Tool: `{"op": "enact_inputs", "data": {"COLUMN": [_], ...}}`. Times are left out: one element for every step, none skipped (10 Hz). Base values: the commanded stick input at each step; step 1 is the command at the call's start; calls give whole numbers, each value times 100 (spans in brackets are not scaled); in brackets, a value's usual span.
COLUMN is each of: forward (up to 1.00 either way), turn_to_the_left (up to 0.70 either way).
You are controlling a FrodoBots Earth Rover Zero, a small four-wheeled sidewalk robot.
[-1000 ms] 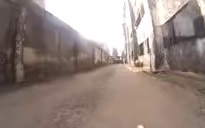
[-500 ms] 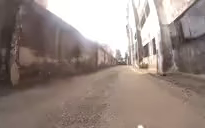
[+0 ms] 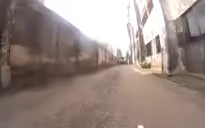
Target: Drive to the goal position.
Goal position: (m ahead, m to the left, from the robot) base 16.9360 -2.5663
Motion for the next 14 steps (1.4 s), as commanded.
{"op": "enact_inputs", "data": {"forward": [70, 70, 70, 70, 70, 70, 70, 70, 70, 70, 70, 70, 70, 70], "turn_to_the_left": [0, 0, 0, 0, 0, 0, 0, 0, 0, 0, 0, 0, 0, -1]}}
